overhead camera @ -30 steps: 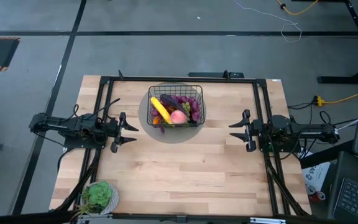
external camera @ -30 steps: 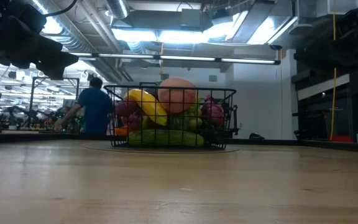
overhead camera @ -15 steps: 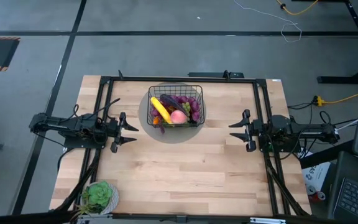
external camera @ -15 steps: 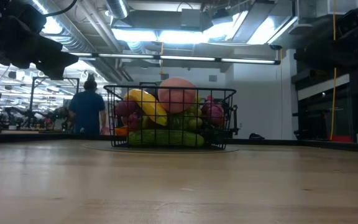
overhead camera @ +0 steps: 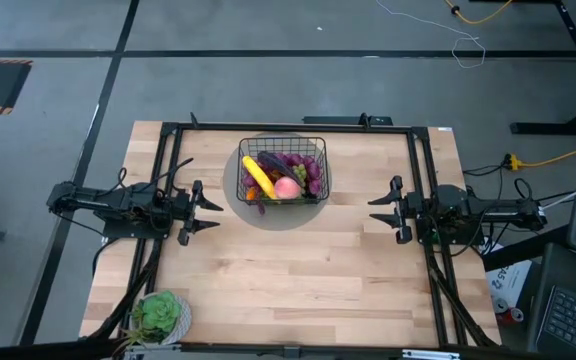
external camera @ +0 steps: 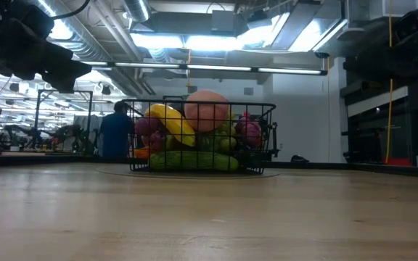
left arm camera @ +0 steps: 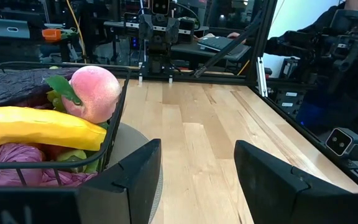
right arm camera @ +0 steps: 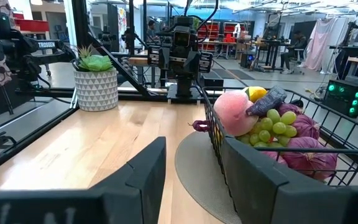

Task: Build produce basket
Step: Return to Home Position

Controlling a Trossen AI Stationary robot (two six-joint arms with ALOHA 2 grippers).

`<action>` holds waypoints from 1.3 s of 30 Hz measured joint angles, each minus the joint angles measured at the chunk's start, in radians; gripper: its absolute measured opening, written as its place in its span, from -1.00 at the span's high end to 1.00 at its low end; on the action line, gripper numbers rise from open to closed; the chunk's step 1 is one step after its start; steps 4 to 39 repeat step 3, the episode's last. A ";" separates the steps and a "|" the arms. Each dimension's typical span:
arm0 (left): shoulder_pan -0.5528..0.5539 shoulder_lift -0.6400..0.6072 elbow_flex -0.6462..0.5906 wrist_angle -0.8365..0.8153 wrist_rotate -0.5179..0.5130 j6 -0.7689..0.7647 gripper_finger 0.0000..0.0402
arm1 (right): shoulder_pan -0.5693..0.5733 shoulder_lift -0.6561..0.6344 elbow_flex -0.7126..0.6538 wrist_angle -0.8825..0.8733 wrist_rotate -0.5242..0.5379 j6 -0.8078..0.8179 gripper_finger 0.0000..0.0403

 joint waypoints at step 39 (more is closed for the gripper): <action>0.000 0.000 0.000 0.000 0.000 0.000 0.01 | 0.000 0.000 0.000 0.000 0.000 0.001 0.21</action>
